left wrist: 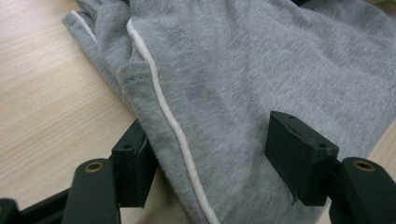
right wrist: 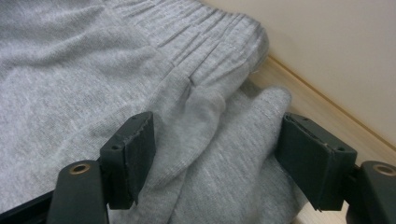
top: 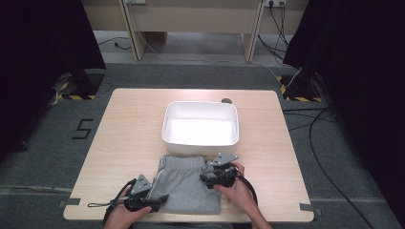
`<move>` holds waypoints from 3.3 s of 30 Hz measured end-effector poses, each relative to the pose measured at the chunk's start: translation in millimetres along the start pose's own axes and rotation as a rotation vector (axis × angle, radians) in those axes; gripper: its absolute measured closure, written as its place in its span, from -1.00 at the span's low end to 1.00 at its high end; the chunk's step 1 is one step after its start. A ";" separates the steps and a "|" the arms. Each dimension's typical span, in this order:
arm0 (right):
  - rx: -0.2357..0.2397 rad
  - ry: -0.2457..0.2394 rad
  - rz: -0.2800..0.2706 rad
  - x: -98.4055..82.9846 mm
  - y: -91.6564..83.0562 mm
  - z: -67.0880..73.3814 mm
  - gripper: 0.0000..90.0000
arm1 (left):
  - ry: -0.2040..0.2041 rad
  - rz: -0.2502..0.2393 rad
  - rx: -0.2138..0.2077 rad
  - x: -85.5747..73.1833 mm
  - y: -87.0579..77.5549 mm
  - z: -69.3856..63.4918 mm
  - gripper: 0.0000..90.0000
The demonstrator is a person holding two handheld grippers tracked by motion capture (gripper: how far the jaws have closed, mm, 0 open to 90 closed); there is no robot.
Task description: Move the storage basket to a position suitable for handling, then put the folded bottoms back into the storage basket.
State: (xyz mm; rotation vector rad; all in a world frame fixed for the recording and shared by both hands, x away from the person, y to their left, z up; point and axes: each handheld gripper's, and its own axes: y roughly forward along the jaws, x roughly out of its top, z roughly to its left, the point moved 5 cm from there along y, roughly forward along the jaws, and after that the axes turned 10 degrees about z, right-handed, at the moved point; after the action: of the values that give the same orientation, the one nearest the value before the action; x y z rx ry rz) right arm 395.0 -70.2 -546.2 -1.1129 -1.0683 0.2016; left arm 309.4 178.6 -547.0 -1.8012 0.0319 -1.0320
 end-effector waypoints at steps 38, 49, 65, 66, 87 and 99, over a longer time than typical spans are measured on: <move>0.129 -0.083 -0.059 5.0 -13.3 13.9 0.74 | 0.026 -0.121 -0.113 2.3 -21.2 -20.1 0.57; 0.117 -0.145 -0.158 25.7 -55.9 25.0 0.75 | 0.088 -0.219 -0.113 23.8 -61.1 -33.6 0.57; 0.051 -0.199 -0.226 74.5 -113.0 4.8 0.74 | 0.159 -0.287 -0.083 88.3 -100.5 -25.0 0.57; 0.045 -0.196 -0.228 77.7 -115.3 2.3 0.75 | 0.162 -0.290 -0.079 92.7 -101.0 -23.9 0.57; -0.032 -0.145 -0.194 136.6 -114.7 -64.7 0.74 | 0.099 -0.317 -0.025 165.6 -68.2 23.9 0.57; -0.066 -0.122 -0.123 154.0 -88.6 -108.3 0.74 | 0.045 -0.258 -0.007 198.8 -18.2 51.0 0.57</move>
State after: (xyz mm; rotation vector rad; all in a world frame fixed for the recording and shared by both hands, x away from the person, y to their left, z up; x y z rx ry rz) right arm 527.8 -86.1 -386.8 -1.1002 -1.2559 0.1383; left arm 461.0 135.1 -414.4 -1.8203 -0.1741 -1.2553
